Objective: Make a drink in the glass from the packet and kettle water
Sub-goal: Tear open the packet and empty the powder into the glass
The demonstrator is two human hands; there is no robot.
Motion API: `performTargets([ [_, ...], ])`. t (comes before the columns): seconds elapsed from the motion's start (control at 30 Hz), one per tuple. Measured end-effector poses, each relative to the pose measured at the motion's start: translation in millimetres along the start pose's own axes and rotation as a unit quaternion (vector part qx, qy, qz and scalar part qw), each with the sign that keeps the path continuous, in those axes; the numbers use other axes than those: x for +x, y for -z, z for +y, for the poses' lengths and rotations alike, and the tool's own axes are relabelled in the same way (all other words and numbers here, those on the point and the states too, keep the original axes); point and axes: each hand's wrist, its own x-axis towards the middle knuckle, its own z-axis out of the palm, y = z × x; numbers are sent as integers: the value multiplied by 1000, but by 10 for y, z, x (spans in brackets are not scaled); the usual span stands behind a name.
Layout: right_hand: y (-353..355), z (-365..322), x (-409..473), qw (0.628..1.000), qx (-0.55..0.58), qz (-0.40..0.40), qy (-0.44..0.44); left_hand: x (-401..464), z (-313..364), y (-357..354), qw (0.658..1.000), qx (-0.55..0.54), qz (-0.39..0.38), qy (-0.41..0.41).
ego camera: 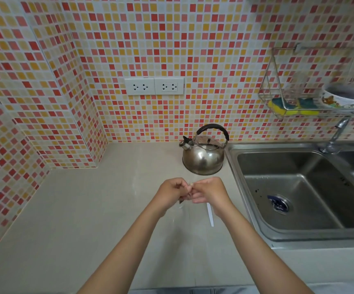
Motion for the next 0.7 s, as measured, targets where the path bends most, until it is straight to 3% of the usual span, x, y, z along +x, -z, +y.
performTargets([
  [0.13, -83, -46, 11, 991, -129, 16, 23, -66, -40, -70, 992, 109, 58, -26],
  [0.23, -176, 2, -7, 969, -232, 57, 70, -89, -52, -107, 946, 275, 161, -54],
  [0.37, -224, 87, -1, 934, -311, 114, 137, -105, -41, -136, 891, 370, 246, -92],
  [0.5, -141, 42, 49, 956, -240, 107, 127, -94, -146, -64, 886, 357, 202, -218],
  [0.7, -60, -47, 98, 970, -208, 70, 101, -90, -216, 26, 888, 343, 156, -264],
])
